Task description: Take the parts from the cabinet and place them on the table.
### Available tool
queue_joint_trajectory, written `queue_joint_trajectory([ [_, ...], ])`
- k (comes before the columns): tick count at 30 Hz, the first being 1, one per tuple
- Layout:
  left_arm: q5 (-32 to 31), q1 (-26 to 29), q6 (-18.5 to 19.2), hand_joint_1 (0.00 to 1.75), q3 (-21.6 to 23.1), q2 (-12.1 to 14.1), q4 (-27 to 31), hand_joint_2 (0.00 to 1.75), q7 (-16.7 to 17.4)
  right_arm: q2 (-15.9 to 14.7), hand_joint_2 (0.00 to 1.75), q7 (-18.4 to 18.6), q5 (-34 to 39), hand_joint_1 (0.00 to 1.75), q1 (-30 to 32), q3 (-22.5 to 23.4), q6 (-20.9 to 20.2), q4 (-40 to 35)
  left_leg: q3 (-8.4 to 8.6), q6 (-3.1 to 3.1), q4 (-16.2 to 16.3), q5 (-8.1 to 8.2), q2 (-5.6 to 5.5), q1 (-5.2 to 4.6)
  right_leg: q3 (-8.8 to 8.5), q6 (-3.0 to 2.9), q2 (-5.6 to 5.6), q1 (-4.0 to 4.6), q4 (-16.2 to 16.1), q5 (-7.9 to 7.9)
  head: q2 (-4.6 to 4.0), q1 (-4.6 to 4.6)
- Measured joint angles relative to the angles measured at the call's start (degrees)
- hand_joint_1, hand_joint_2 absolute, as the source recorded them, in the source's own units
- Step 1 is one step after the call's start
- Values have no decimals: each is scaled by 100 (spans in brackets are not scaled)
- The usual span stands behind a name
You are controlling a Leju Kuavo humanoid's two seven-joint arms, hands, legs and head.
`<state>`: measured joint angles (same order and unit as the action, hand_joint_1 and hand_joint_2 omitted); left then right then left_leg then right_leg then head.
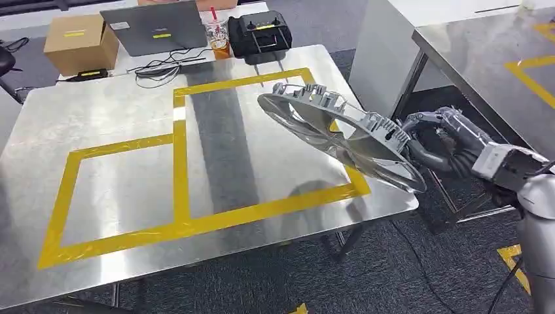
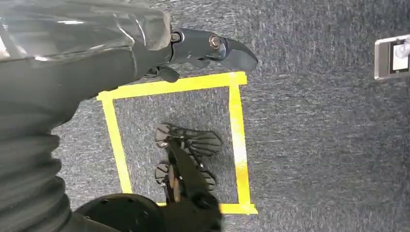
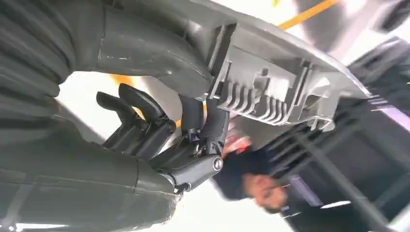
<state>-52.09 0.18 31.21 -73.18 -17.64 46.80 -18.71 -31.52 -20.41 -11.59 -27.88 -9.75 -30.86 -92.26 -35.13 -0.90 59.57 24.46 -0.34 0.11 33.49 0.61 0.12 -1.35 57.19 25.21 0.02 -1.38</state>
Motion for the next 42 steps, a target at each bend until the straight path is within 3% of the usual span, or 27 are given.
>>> queue_joint_trajectory([
  [2,-11,-3,24,0,2,22,-22,175,-33,-66,175,98,-306,173,-83,-81,214,22,70,-33,-190,78,7,-43,34,18,-2,36,0,-1,0,6],
  [5,-13,2,41,0,-7,26,-44,175,-35,-118,175,294,-881,173,-204,-275,450,42,111,-116,-236,53,8,-70,17,127,-3,23,-43,-21,0,2],
  [6,-13,-2,48,0,-7,22,-59,175,-37,-151,175,361,-1038,173,-288,-337,487,52,182,-159,-341,-12,14,-4,71,130,-14,0,30,27,0,11],
  [7,-13,-11,46,0,-4,24,-87,175,-46,-186,175,411,-1217,173,-416,-422,520,77,198,-203,-379,-40,14,-26,171,105,-10,20,237,152,0,22],
  [9,-22,-15,20,0,-4,31,-144,175,-48,-227,175,525,-1510,173,-659,-623,574,155,186,-216,-377,-48,16,-40,609,51,-9,13,1155,529,0,22],
  [11,-24,-15,-11,0,-7,26,-238,175,-52,-242,175,616,-1851,173,-811,-846,684,247,183,-220,-367,-42,15,-46,973,92,-10,9,1881,705,0,24],
  [12,-22,-16,-28,0,-5,26,-286,175,-63,-243,175,660,-1970,173,-896,-959,723,319,185,-216,-361,-38,12,-44,957,142,-11,-4,1802,634,0,24],
  [13,-22,-18,-48,0,-4,26,-328,175,-70,-245,175,697,-2079,173,-1002,-1052,754,356,185,-208,-348,-31,7,-38,797,213,-14,-19,1452,463,0,24],
  [15,-20,-23,-81,0,-7,28,-415,175,-81,-245,175,765,-2253,173,-1181,-1215,837,422,178,-149,-274,18,-10,-22,249,346,-21,-62,324,25,0,26],
  [16,-20,-23,-81,0,-9,35,-435,175,-83,-242,175,776,-2290,173,-1275,-1290,859,468,133,-95,-201,62,-13,-61,128,320,-32,-59,76,19,0,33],
  [17,-17,-25,-79,0,-11,37,-455,175,-90,-242,175,785,-2325,173,-1342,-1379,861,503,105,-76,-156,86,-14,-62,120,225,16,-45,72,-10,0,20],
  [19,-11,-21,-70,0,-17,48,-496,175,-98,-242,175,776,-2321,173,-1422,-1520,850,579,96,-56,-171,79,-9,-54,135,157,16,-6,89,-6,0,31],
  [22,-2,-22,-61,0,-22,59,-540,175,-111,-240,175,758,-2297,173,-1610,-1698,843,678,0,27,28,244,0,-30,114,70,17,-71,76,-21,0,4],
  [25,-2,-22,-70,0,-24,79,-599,175,-135,-240,175,756,-2365,173,-1717,-1867,927,789,-630,106,1359,839,6,23,117,26,15,-57,77,-19,0,-18],
  [26,-4,-18,-74,0,-26,76,-625,175,-146,-240,175,769,-2481,173,-1714,-1939,1049,813,-803,110,1671,895,6,24,117,25,16,-52,77,-18,0,-20],
  [27,-6,-14,-81,0,-26,76,-645,175,-151,-240,175,782,-2590,173,-1707,-2022,1169,837,-832,102,1677,824,6,24,115,25,19,-47,77,-18,0,-20],
  [28,-9,-16,-94,0,-26,79,-662,175,-157,-240,175,789,-2693,173,-1694,-2092,1270,857,-728,85,1407,633,5,24,113,26,26,-41,77,-17,0,-20],
  [30,-11,-21,-135,0,-24,96,-715,175,-192,-238,175,791,-2858,173,-1683,-2235,1450,903,-232,4,367,131,5,10,103,27,41,-23,76,-18,0,-20],
  [31,-11,-24,-157,0,-24,116,-741,175,-210,-234,175,789,-2906,173,-1682,-2303,1523,926,-10,-60,-91,35,-1,-14,103,28,41,-29,72,-19,0,-15],
  [32,-15,-28,-190,0,-20,129,-782,175,-231,-221,175,778,-2939,173,-1693,-2371,1587,960,20,-65,-132,73,21,-40,123,43,42,31,72,-21,0,-11],
  [35,-13,-47,-241,0,-20,175,-938,175,-339,-98,175,725,-3088,173,-1708,-2603,1724,1104,0,-94,-144,63,21,-79,109,122,40,-14,21,-50,0,-17],
  [36,-11,-67,-247,0,-15,190,-992,175,-376,-54,175,710,-3136,173,-1714,-2680,1766,1137,77,-144,-235,3,29,-46,109,158,38,3,12,-50,0,-17],
  [37,-6,-85,-254,0,-9,201,-1047,175,-409,-24,175,704,-3180,173,-1726,-2748,1820,1183,111,-170,-296,-48,26,-27,186,143,13,-11,121,14,0,0],
  [38,-2,-107,-256,0,-2,212,-1102,175,-435,0,175,697,-3208,173,-1753,-2800,1875,1224,102,-203,-306,-68,27,-24,313,99,13,-9,407,180,0,7],
  [40,5,-131,-258,0,2,225,-1220,175,-474,90,175,693,-3260,173,-1758,-2938,1956,1327,95,-209,-305,-70,23,-35,773,53,16,-6,1407,570,0,9],
  [41,15,-134,-265,0,2,225,-1270,175,-496,136,175,682,-3269,173,-1749,-3001,1976,1373,92,-211,-302,-68,22,-43,962,70,14,-8,1797,677,0,13],
  [42,31,-136,-280,0,4,229,-1314,175,-514,177,175,673,-3274,173,-1747,-3058,1991,1408,92,-211,-302,-68,22,-45,1018,105,12,-10,1882,666,0,9],
])
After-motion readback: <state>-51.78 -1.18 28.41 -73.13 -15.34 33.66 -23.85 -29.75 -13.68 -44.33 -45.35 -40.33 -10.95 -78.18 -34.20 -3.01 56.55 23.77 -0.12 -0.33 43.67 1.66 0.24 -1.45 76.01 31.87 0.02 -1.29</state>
